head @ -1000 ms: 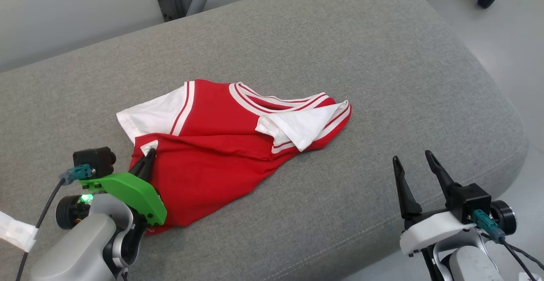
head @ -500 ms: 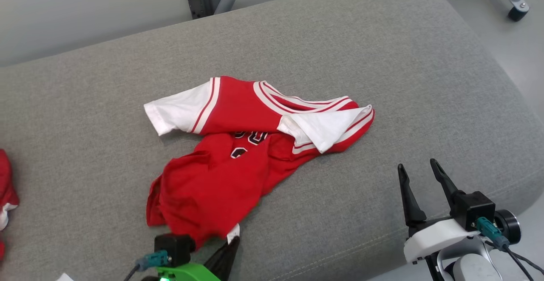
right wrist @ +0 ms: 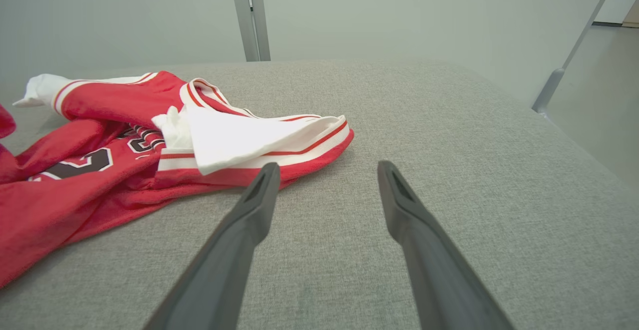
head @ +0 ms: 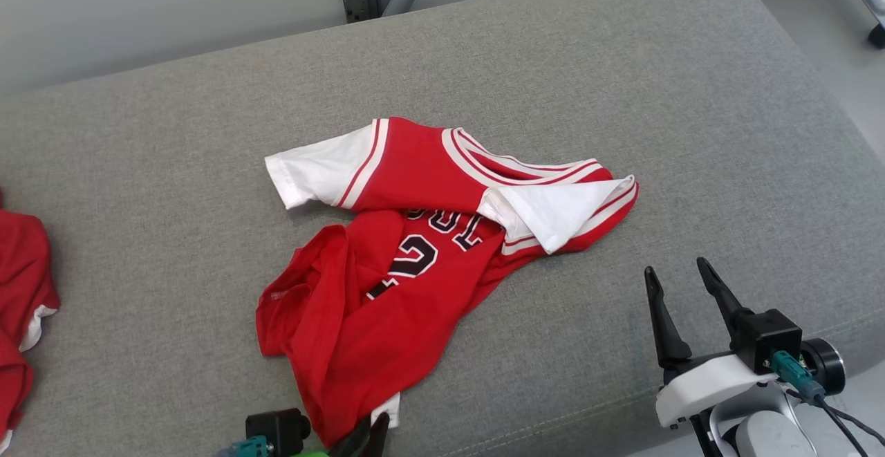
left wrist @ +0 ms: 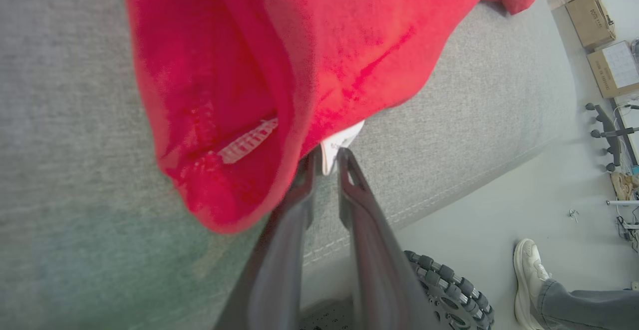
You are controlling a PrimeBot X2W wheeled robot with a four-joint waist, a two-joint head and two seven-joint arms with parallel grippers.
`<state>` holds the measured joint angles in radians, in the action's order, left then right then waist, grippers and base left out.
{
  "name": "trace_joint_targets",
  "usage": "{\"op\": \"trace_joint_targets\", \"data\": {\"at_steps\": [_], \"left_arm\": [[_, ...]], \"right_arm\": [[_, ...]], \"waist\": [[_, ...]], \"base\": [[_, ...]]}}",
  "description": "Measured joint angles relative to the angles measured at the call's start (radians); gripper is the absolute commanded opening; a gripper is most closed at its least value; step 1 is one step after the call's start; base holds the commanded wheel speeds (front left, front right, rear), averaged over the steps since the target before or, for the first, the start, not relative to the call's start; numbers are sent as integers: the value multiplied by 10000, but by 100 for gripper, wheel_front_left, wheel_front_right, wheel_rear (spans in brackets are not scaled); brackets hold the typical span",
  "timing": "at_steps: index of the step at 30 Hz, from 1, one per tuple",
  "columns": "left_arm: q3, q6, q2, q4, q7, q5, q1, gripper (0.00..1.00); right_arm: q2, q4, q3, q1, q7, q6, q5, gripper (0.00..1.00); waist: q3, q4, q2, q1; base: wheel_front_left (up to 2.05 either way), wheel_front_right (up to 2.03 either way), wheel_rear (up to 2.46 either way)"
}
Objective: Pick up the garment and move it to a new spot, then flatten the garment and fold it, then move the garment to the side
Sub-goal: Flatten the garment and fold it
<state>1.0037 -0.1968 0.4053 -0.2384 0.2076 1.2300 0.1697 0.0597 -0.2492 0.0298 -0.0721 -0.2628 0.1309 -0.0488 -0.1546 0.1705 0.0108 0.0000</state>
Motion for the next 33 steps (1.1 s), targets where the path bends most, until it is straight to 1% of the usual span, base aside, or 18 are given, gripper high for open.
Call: {"op": "trace_joint_targets", "data": {"at_steps": [4,8,10,11,14,16,17,18,20,22,28,33], "left_arm": [[-155,25,368,759,31,4,-33,100],[6,184,826,2142,-407,107,-196,100],[4,176,1091,2861,-502,79,-215,100],[-163,42,1197,3173,-407,77,-214,100],[-1112,-593,1329,3553,81,167,-141,100],[-1496,-1078,1526,3323,245,-138,58,100],[-1685,-1177,1559,3216,301,-217,155,100],[-1850,-1195,1511,3141,318,-201,228,100],[-1870,-1204,1436,2874,328,-263,382,100],[-1745,-1218,1496,2579,224,-472,569,100],[-1406,-1206,1473,2021,-347,-408,621,100],[-1547,-1438,1616,913,-221,-424,599,100]], "right_arm": [[15,-19,6,30,0,0,0,100],[17,-31,48,67,0,0,0,100],[19,-23,31,67,0,0,0,100],[17,-13,17,67,0,0,0,100],[15,-6,8,66,0,0,-2,100],[17,-15,48,59,0,0,-2,100],[10,-17,88,56,0,0,-2,100],[2,-21,111,46,0,0,-2,100],[-2,-25,171,-18,0,0,-6,100],[0,-40,203,-64,0,0,-10,100],[-15,-38,165,-87,0,0,-42,100],[-31,-44,151,-76,0,0,-67,100]], "waist": [[45,-6,0,0],[87,23,0,0],[79,23,0,0],[70,16,0,0],[32,-28,0,0],[-4,-48,0,0],[-23,-47,0,0],[-42,-41,0,0],[-71,3,0,0],[-87,78,0,0],[-125,358,0,0],[-187,535,0,0]], "base": [[0,0,0],[0,0,0],[0,0,0],[0,0,0],[0,0,0],[0,0,0],[0,0,0],[0,0,0],[0,0,0],[0,0,0],[0,0,0],[0,0,0]]}}
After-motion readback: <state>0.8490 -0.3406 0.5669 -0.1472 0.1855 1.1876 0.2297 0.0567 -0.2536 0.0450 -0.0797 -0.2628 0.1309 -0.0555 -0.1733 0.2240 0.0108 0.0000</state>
